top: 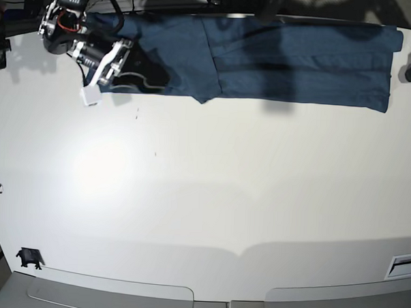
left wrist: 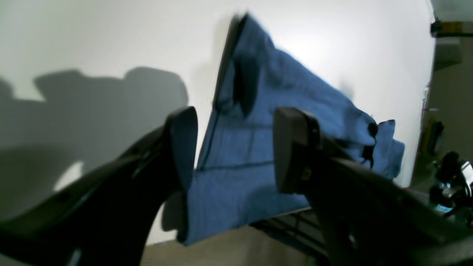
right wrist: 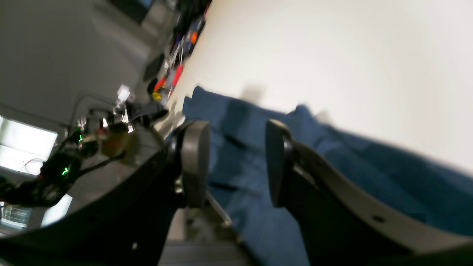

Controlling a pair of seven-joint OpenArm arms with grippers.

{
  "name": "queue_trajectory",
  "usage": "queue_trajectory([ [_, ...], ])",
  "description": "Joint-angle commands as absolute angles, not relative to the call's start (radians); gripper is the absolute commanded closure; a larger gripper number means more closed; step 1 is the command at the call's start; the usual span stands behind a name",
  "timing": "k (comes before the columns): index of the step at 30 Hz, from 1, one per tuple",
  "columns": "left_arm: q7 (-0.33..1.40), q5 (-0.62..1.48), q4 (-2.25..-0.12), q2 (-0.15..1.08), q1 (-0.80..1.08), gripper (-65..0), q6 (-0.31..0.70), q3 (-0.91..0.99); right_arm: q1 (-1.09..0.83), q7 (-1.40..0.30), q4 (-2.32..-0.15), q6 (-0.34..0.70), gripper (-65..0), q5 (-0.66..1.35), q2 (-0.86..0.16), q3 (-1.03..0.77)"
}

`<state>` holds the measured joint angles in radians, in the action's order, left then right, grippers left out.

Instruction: Fold the T-shirt properly

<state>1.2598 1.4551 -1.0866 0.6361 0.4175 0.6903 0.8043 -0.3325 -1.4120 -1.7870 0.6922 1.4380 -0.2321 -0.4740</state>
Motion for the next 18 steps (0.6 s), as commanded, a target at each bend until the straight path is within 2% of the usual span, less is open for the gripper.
queue_trajectory([
  [1, 1.246, 1.454, -1.1, 0.643, 0.419, -30.2, 0.698, 0.812, -0.313, -1.396, -1.806, 0.698, -23.7, 1.431, -0.244, -0.494],
  [5, 1.156, 1.315, -1.1, 0.556, 0.416, -30.2, 0.698, 0.812, -0.272, -1.396, -1.806, 0.698, -23.7, 1.293, -0.244, -0.556],
  [8, 1.15, 1.283, -1.1, 0.509, 0.416, -30.2, 0.698, 0.811, -0.253, -1.386, -1.806, 0.698, -23.7, 1.234, -0.244, -0.595],
  [18, 1.151, 1.283, -1.1, 0.468, 0.416, -30.1, 0.698, 0.811, -0.249, -1.383, -1.806, 0.698, -23.7, 1.233, -0.244, -0.617],
])
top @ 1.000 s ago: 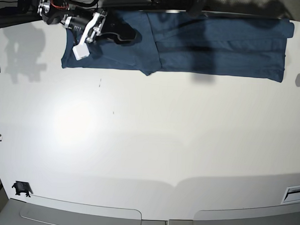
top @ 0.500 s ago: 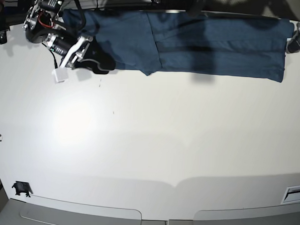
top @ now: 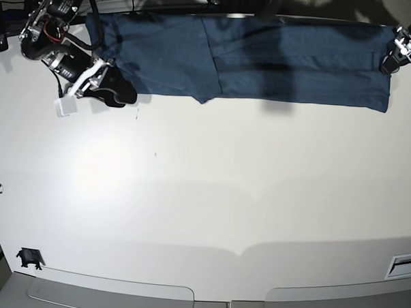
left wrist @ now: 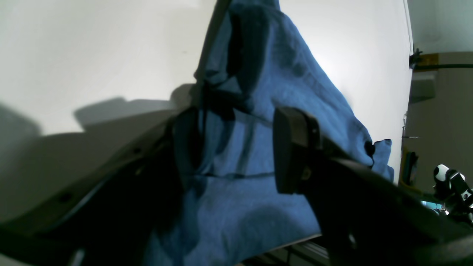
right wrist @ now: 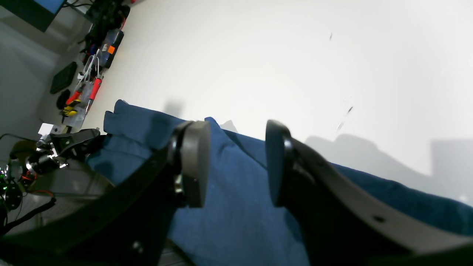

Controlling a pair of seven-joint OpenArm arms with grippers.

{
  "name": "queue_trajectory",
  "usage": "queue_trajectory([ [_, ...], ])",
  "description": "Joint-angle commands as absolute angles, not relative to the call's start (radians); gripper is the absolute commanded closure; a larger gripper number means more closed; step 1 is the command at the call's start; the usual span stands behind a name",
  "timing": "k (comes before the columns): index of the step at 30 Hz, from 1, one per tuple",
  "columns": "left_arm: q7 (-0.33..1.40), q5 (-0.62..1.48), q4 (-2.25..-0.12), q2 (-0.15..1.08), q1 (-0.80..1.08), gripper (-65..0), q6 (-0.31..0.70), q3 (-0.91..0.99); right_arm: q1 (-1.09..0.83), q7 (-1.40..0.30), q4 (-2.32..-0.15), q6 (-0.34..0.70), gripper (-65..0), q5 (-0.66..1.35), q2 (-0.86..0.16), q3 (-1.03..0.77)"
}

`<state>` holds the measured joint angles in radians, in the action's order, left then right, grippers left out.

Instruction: Fold the T-shirt properly

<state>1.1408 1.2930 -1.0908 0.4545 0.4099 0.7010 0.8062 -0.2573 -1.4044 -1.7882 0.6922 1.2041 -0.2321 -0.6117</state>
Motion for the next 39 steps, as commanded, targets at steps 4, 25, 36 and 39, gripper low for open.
queue_trajectory([
  [4, 1.15, 1.283, -1.1, 0.468, 0.413, -30.1, 0.698, 0.81, -0.249, -1.383, -1.806, 0.698, -23.7, 1.233, -0.244, -0.617],
  [25, 1.15, 1.123, -1.1, 0.469, 0.38, -30.1, 0.698, 0.719, -0.249, -1.37, -1.806, 0.698, -23.7, 1.233, -0.244, -0.617],
  [36, 1.09, 1.118, -1.1, 0.472, 0.38, -14.6, 0.698, 0.616, -0.249, -1.377, -1.806, 0.698, -23.7, 1.233, -0.244, -0.617],
  [39, 1.089, 1.119, -1.1, 0.472, 0.38, -5.7, 0.698, 0.616, -0.249, -1.377, -1.806, 0.698, -23.7, 1.232, -0.244, -0.617],
])
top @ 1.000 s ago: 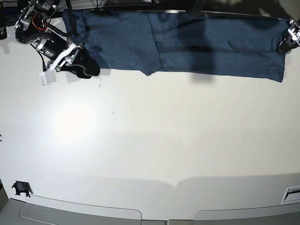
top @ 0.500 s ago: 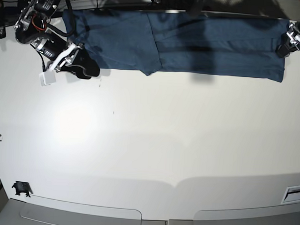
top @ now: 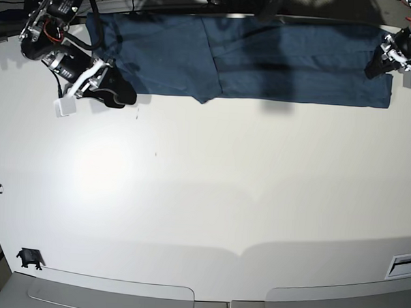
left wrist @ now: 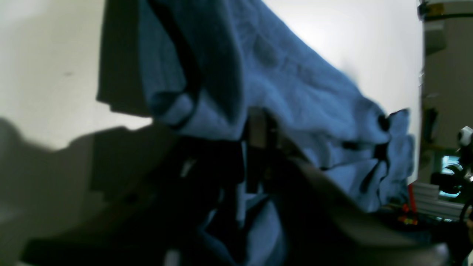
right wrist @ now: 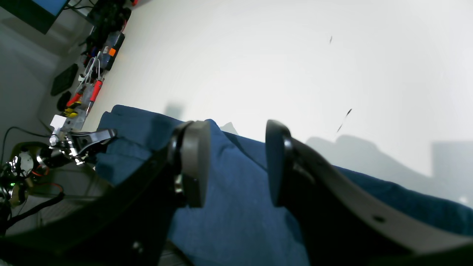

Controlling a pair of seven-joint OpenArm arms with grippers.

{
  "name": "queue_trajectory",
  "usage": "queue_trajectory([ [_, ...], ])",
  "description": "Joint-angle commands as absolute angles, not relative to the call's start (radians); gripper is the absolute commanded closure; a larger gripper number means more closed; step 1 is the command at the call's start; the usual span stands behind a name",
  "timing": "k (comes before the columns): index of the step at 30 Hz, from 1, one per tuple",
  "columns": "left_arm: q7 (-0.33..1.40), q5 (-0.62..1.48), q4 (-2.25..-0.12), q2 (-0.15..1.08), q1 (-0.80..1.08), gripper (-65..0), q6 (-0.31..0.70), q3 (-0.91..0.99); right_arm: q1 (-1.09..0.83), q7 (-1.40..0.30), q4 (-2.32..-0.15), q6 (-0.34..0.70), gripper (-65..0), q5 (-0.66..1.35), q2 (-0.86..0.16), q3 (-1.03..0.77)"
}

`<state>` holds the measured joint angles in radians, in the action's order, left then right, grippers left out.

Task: Fold the T-shirt properly
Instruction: 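Grasp the strip's other end with the left gripper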

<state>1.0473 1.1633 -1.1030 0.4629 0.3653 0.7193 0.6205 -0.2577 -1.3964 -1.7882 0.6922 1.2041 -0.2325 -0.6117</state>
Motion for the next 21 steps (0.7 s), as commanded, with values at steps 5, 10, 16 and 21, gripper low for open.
queue_trajectory([
  [5, 1.06, 1.158, -1.105, 0.472, 0.379, 0.0, 0.698, 0.616, -0.249, -1.376, -1.806, 0.698, -23.7, 1.225, -0.244, -0.617],
  [10, 1.074, 1.183, -1.214, 0.471, 0.38, 0.0, 0.698, 0.616, -0.249, -1.336, -1.806, 0.698, -23.6, 1.091, -0.244, -0.617],
  [16, 1.176, 1.277, -1.43, 0.452, 0.389, 0.0, 0.698, 0.616, -0.25, -1.26, -1.806, 0.685, -23.6, 0.863, -0.244, -0.617],
  [21, 1.237, 1.364, -1.589, 0.377, 0.435, 0.0, 0.698, 0.616, -0.25, -1.206, -1.806, 0.611, -23.6, 0.689, -0.244, -0.617],
])
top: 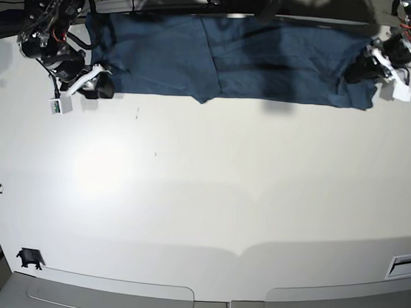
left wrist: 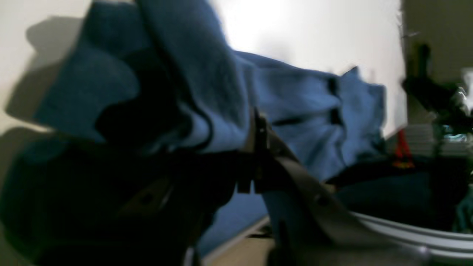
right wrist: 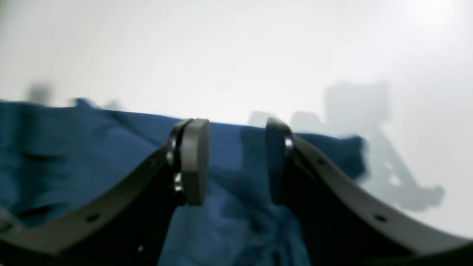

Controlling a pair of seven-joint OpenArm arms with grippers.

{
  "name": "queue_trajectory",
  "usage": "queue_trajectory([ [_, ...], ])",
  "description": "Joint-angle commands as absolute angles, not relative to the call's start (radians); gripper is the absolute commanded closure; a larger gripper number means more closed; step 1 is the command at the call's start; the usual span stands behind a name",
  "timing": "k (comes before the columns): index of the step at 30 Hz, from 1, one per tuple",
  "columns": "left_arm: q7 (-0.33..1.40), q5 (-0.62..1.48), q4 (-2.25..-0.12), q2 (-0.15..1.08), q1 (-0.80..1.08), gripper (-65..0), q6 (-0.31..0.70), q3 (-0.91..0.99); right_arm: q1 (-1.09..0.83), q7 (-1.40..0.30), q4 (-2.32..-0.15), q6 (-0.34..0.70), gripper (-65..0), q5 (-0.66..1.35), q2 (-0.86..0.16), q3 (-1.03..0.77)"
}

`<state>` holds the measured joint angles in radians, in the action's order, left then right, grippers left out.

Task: Fold the T-shirt properly
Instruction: 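Grasp the strip's other end with the left gripper, then fold the held end inward toward the right gripper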

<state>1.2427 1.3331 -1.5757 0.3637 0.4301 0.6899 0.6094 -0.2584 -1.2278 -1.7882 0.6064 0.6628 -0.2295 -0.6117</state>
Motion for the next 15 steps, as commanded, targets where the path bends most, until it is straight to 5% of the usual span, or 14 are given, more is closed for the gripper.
queue_trajectory([
  [1, 1.25, 1.376, -1.617, 0.353, 0.445, 0.0, 0.698, 0.614, -0.25, -1.195, -1.806, 0.599, -23.6, 0.657, -0.244, -0.617],
  [7, 1.331, 1.484, -1.751, 0.228, 0.463, 0.0, 0.698, 0.586, -0.249, -1.149, -1.806, 0.556, -23.6, 0.551, -0.244, -0.617],
  [15, 1.275, 1.384, -1.795, 0.211, 0.425, 0.0, 0.698, 0.325, -0.249, -1.14, -1.806, 0.555, -23.6, 0.553, -0.244, -0.617],
])
